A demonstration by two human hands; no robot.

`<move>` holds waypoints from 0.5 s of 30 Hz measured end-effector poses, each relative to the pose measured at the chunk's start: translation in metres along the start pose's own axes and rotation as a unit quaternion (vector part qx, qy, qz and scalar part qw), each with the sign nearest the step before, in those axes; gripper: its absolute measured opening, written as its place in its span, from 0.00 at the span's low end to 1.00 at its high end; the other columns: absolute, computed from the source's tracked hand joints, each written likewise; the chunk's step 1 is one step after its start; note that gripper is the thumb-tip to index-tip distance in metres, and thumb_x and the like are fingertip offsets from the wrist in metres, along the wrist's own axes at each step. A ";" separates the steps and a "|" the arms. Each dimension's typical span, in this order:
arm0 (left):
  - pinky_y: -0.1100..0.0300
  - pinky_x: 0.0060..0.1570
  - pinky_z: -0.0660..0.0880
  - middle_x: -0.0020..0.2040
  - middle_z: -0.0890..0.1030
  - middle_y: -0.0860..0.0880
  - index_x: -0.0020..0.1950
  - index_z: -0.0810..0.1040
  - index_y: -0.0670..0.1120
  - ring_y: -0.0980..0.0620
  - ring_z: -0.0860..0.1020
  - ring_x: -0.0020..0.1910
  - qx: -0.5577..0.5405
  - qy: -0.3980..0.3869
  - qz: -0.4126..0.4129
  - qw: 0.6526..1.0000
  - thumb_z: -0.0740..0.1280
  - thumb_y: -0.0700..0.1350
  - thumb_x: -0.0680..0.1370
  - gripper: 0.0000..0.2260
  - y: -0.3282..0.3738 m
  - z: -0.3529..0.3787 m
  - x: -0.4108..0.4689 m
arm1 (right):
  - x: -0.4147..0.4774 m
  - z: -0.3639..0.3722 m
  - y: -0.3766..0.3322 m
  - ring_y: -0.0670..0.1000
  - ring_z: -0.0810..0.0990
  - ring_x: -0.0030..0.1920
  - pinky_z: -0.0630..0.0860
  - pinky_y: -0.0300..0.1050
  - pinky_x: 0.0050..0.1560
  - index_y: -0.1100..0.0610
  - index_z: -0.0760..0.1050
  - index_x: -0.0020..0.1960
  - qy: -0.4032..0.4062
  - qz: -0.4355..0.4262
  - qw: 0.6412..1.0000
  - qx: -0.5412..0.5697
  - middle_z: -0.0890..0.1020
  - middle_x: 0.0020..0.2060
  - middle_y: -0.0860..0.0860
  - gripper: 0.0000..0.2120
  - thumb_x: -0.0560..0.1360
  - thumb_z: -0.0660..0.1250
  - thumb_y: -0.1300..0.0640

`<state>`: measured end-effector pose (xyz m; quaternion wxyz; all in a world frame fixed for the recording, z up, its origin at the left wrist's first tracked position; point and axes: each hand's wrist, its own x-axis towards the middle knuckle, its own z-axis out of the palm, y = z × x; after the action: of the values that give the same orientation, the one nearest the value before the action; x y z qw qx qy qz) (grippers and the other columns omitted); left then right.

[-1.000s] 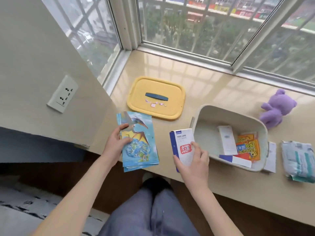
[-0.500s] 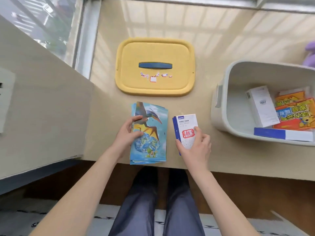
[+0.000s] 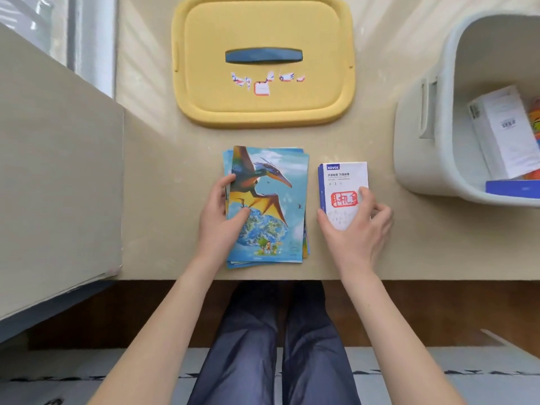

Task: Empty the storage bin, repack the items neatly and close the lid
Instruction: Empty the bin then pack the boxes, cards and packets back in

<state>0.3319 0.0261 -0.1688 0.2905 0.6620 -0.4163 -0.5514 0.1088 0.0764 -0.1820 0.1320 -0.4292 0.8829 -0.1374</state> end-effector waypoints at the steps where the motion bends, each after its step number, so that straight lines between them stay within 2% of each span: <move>1: 0.53 0.59 0.77 0.60 0.79 0.52 0.67 0.70 0.57 0.56 0.80 0.57 0.005 0.017 -0.002 1.000 0.69 0.32 0.74 0.28 -0.003 0.001 0.000 | -0.001 -0.001 0.001 0.61 0.71 0.56 0.71 0.55 0.57 0.53 0.66 0.71 0.002 -0.007 1.000 0.009 0.70 0.56 0.59 0.40 0.64 0.74 0.39; 3: 0.49 0.63 0.75 0.62 0.78 0.52 0.67 0.71 0.59 0.54 0.78 0.61 0.034 0.042 0.008 0.999 0.70 0.35 0.73 0.28 -0.010 0.002 -0.001 | -0.001 -0.001 0.003 0.61 0.70 0.56 0.71 0.53 0.56 0.55 0.67 0.71 0.004 -0.025 0.999 0.022 0.70 0.55 0.60 0.39 0.65 0.72 0.40; 5: 0.50 0.64 0.73 0.63 0.77 0.53 0.68 0.70 0.58 0.53 0.76 0.63 0.072 0.062 0.024 0.995 0.71 0.37 0.72 0.28 -0.012 0.005 -0.003 | 0.000 -0.001 0.005 0.60 0.70 0.55 0.71 0.52 0.55 0.56 0.67 0.71 0.008 -0.035 0.999 0.025 0.70 0.55 0.60 0.39 0.66 0.69 0.38; 8: 0.55 0.64 0.71 0.63 0.75 0.53 0.71 0.70 0.52 0.56 0.73 0.63 0.141 0.086 0.065 0.984 0.71 0.38 0.72 0.28 -0.011 0.009 -0.005 | 0.003 0.002 0.007 0.60 0.70 0.55 0.72 0.53 0.55 0.55 0.67 0.71 0.010 -0.042 0.999 0.029 0.70 0.55 0.59 0.39 0.66 0.67 0.37; 12: 0.54 0.64 0.70 0.60 0.71 0.46 0.70 0.71 0.43 0.49 0.71 0.61 0.221 0.105 0.124 0.962 0.73 0.39 0.72 0.27 -0.018 0.010 -0.006 | 0.003 0.004 0.010 0.59 0.69 0.56 0.70 0.53 0.56 0.57 0.67 0.72 0.025 -0.062 0.997 0.033 0.71 0.57 0.61 0.38 0.67 0.67 0.38; 15: 0.59 0.62 0.67 0.61 0.71 0.43 0.70 0.72 0.42 0.47 0.69 0.60 0.276 0.115 0.150 0.942 0.72 0.44 0.72 0.27 -0.026 0.010 -0.005 | 0.004 0.006 0.012 0.59 0.69 0.56 0.69 0.51 0.56 0.59 0.68 0.72 0.032 -0.083 0.995 0.033 0.72 0.58 0.62 0.38 0.69 0.67 0.39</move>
<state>0.3278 0.0439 -0.1904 0.2211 0.7052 -0.6103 -0.2852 0.0997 0.0796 -0.1929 0.1060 -0.4921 0.8429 -0.1902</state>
